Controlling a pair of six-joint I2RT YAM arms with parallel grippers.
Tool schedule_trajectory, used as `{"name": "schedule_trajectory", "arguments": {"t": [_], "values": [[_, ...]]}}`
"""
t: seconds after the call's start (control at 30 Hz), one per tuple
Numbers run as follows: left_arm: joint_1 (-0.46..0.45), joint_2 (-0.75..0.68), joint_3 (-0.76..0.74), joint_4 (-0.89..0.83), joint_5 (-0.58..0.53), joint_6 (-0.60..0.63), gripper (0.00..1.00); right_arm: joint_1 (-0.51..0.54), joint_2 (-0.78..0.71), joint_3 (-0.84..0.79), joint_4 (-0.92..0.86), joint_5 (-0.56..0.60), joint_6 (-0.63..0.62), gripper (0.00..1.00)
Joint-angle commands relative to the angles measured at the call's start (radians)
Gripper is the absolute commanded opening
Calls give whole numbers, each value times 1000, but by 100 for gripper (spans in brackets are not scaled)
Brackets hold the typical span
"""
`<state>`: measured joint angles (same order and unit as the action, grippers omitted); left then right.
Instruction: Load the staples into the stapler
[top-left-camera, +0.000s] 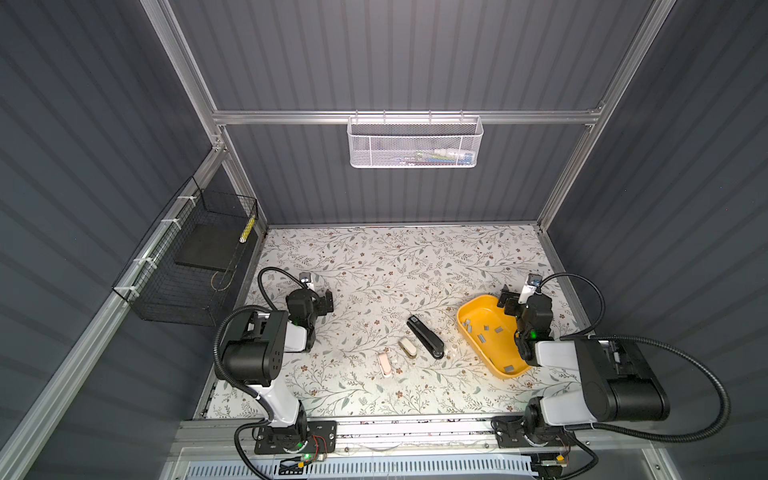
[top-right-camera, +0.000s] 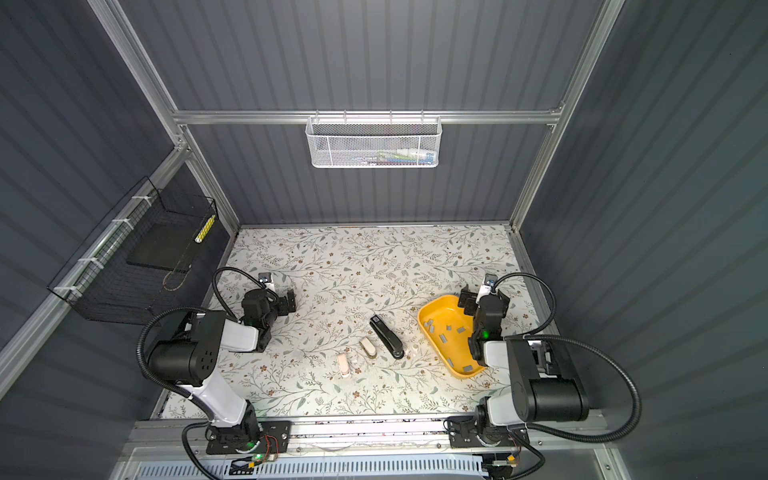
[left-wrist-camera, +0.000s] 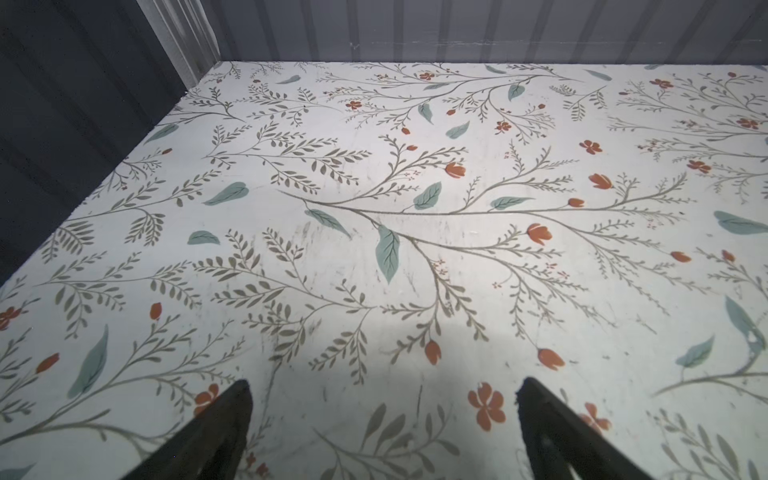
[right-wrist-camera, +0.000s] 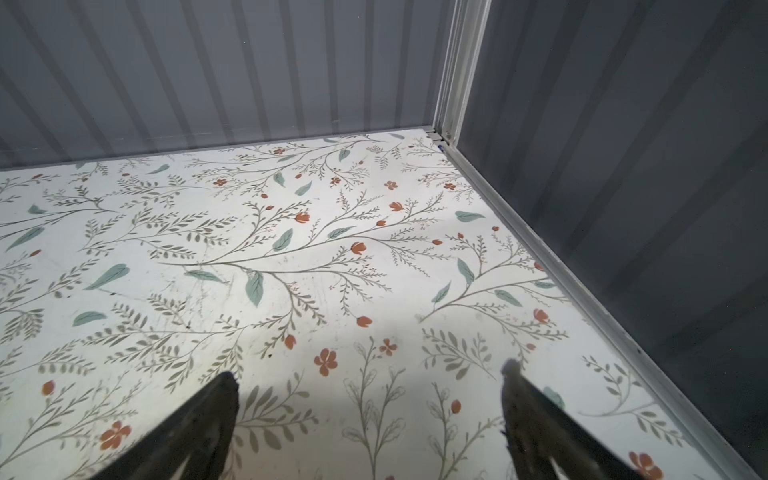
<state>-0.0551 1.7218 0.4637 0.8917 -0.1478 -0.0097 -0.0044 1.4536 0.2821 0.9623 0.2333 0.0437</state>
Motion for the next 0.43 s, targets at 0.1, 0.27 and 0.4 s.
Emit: {"name": "schedule_trajectory", "arguments": {"t": [0.1, 0.27, 0.4], "values": [[5, -5, 11, 10, 8, 22, 100, -6, -4, 14, 53, -2, 30, 99], [4, -6, 11, 10, 10, 20, 100, -8, 8, 29, 43, -10, 30, 99], [4, -6, 11, 12, 10, 20, 100, -9, 7, 18, 61, -11, 27, 99]]}}
